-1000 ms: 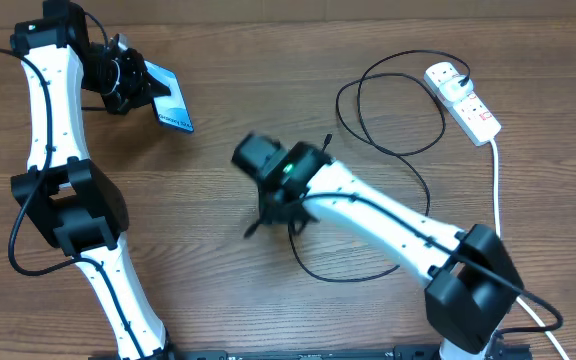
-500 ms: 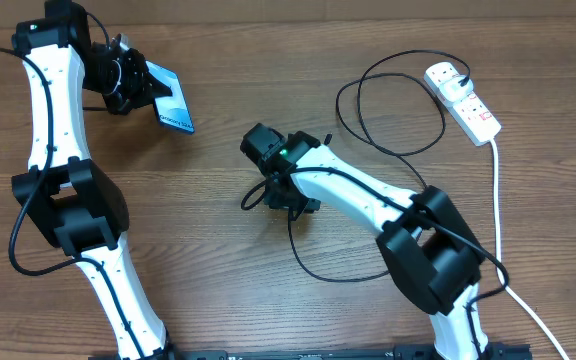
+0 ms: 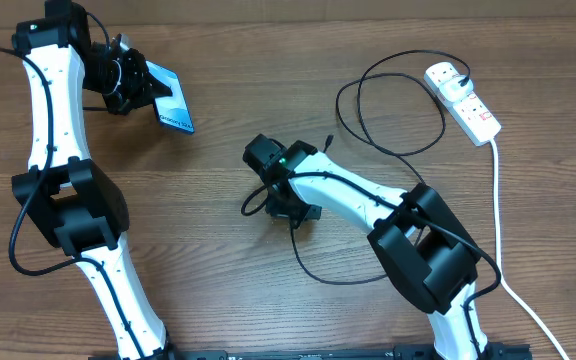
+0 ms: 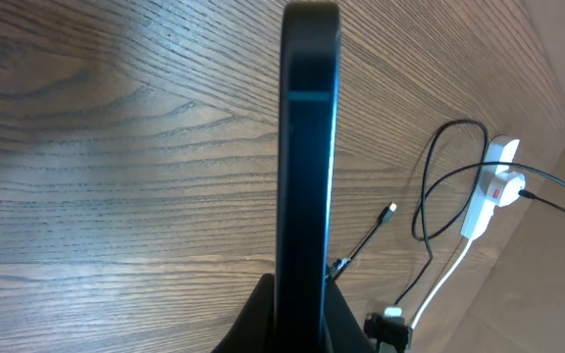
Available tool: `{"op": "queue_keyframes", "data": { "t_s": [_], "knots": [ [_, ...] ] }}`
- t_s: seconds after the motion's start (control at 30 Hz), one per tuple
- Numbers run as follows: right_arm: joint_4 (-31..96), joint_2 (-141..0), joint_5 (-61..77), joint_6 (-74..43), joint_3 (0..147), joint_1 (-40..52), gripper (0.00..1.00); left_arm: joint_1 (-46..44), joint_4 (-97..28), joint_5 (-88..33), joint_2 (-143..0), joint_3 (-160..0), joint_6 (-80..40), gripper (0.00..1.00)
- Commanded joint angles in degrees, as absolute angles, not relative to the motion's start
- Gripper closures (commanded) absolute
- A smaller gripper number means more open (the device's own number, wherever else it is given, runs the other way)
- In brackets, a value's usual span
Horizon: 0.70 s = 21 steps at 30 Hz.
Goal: Plug charger to phone and switch on socket
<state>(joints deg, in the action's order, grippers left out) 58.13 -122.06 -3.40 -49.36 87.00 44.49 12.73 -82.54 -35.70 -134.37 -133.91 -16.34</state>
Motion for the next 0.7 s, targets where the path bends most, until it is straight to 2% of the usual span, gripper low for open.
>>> {"op": "queue_keyframes", "data": {
  "t_s": [0.0,0.33,0.67],
  "knots": [
    [60.84,-123.9,-0.93,-48.93,83.53,44.62,0.96,12.25,-82.5,-37.1,-131.33,-135.59,-15.4,0.96],
    [76.47,-123.5,0.12,-43.24,82.37,46.17,0.97,12.25,-82.54,-37.1,-131.33,-135.59,-15.4,0.96],
    [73.87,-110.59,0.12,-43.38,68.93,47.81,0.96,12.25,-82.32,-37.1,-131.33,-135.59,-15.38,0.96]
  ]
}}
